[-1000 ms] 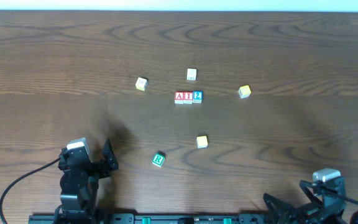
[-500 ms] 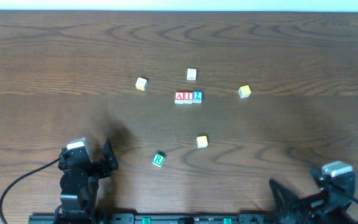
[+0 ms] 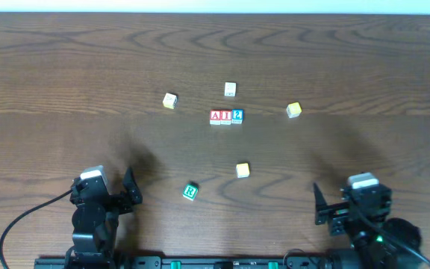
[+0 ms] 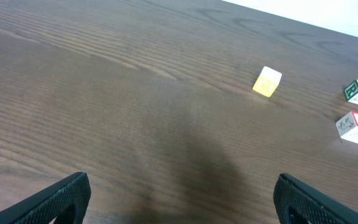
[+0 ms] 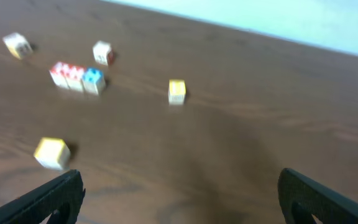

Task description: Spell out Ai2

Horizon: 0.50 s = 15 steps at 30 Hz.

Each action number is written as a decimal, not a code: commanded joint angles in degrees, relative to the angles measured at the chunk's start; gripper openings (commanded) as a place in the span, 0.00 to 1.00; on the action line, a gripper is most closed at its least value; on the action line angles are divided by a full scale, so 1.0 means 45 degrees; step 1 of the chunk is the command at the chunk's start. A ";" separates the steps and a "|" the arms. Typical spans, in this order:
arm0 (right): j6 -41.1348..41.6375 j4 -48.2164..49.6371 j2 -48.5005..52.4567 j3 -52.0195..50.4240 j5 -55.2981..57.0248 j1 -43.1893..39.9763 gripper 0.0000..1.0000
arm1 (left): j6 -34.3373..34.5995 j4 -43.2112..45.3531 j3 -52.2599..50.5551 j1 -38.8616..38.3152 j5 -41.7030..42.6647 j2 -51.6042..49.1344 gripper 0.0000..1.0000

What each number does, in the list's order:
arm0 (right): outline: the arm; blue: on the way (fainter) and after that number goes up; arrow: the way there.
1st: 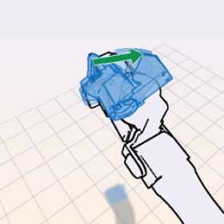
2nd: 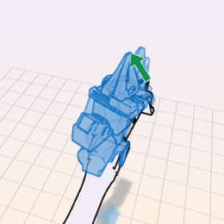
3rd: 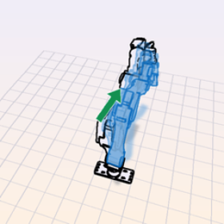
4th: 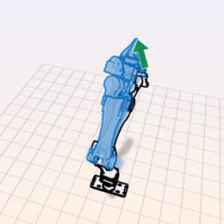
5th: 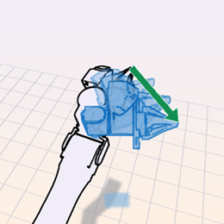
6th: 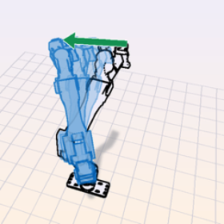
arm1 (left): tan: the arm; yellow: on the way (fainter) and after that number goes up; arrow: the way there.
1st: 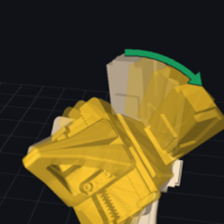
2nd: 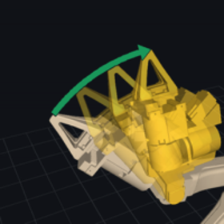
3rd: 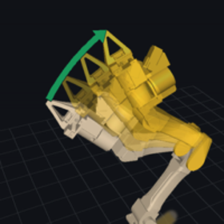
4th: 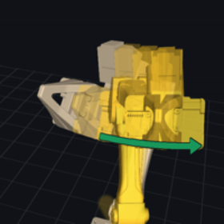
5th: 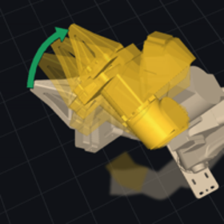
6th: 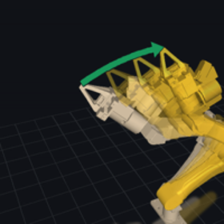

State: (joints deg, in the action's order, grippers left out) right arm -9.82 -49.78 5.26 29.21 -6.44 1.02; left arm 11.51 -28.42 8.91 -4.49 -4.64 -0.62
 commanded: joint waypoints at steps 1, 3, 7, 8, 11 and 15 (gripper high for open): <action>-0.0500 0.0063 -0.1141 -0.1219 -0.0243 -0.0238 0.99 | -0.0272 0.0000 -0.0228 0.0097 -0.0005 0.0083 0.95; -0.0500 0.0073 -0.1054 -0.1681 -0.0243 -0.0257 0.99 | -0.0272 0.0000 -0.0228 0.0097 -0.0005 0.0083 0.95; -0.0500 0.0068 -0.1103 -0.2375 -0.0243 -0.0257 0.99 | -0.0272 0.0000 -0.0228 0.0097 -0.0005 0.0083 0.95; -0.0495 0.0063 -0.1103 -0.2584 -0.0243 -0.0257 0.99 | -0.0272 0.0000 -0.0228 0.0097 -0.0005 0.0083 0.95; -0.0199 0.0063 -0.1103 -0.3259 -0.0253 -0.0257 0.99 | -0.0272 0.0000 -0.0228 0.0097 -0.0005 0.0083 0.95; 0.0296 0.0257 -0.1098 -0.4065 -0.0262 -0.0257 0.99 | -0.0272 0.0000 -0.0228 0.0097 -0.0005 0.0083 0.95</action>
State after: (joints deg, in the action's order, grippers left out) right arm -10.57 -49.28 0.73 12.64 -7.03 0.45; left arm 11.49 -28.42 8.91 -4.49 -4.67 -0.62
